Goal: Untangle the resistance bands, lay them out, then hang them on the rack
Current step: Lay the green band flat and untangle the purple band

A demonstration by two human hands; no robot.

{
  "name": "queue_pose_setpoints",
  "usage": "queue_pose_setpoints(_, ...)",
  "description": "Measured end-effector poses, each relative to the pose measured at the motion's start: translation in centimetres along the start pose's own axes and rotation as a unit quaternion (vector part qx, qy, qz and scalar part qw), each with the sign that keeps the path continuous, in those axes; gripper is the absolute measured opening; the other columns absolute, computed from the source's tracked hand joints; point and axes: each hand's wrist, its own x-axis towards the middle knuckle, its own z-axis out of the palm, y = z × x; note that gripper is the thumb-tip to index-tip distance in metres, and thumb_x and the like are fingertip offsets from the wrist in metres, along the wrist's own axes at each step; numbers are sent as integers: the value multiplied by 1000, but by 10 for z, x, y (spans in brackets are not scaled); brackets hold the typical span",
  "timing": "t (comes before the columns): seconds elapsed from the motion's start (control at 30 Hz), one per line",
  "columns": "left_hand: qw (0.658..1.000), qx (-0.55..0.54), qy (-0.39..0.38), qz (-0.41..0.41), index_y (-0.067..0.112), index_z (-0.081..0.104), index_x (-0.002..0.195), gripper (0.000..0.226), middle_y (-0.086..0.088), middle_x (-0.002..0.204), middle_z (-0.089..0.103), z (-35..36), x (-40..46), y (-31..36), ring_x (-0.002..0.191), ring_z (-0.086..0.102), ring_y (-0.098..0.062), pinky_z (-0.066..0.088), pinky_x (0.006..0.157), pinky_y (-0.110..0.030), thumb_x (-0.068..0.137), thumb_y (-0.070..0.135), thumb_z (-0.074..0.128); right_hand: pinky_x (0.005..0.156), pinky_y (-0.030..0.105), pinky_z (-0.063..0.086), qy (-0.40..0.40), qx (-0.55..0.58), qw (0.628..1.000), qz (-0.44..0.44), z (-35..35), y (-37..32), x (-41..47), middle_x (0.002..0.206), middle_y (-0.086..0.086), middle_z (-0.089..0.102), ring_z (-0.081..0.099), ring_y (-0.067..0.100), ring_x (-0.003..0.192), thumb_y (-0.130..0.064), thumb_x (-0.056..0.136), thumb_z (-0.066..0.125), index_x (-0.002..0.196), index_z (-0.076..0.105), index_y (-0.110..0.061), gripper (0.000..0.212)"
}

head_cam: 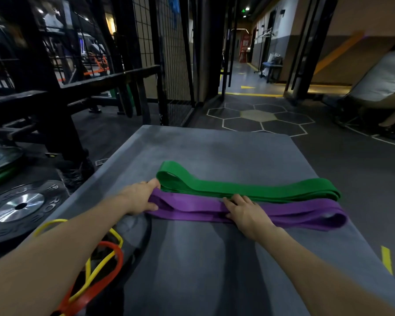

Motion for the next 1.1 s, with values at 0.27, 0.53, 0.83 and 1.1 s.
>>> queue_pose_setpoints(0.27, 970, -225, 90, 31, 19, 44, 86, 11, -5, 85, 52, -22, -9, 4, 81, 51, -19, 38, 72, -31, 96, 14, 47, 100, 35, 33, 57, 22, 998, -1, -5, 2, -2, 135, 9, 37, 37, 27, 124, -34, 100, 32, 147, 23, -15, 51)
queue_pose_setpoints(0.53, 973, -223, 58, -5, 14, 51, 95, 10, -10, 90, 58, -7, -26, -10, 86, 55, -25, 40, 78, -32, 93, 6, 46, 99, 37, 36, 29, 23, 998, -44, -8, 0, -17, 133, 10, 39, 38, 28, 122, -37, 99, 27, 146, 24, -14, 52)
queue_pose_setpoints(0.83, 990, -107, 30, -86, 12, 46, 123, 33, -18, 118, 41, 19, -16, -29, 110, 48, -38, 37, 101, -36, 89, 8, 45, 110, 36, 24, -10, 18, 999, -42, 0, -11, -15, 147, 4, 25, 27, 25, 134, -42, 99, 30, 149, 13, -18, 58)
queue_pose_setpoints(1.1, 995, -69, 26, -61, 13, 54, 98, 28, -8, 95, 60, 0, -25, -25, 97, 59, -28, 42, 75, -29, 84, 33, 66, 103, 41, 32, 8, -38, 998, -43, 2, -15, -13, 143, 6, 28, 28, 26, 132, -41, 99, 29, 149, 14, -15, 58)
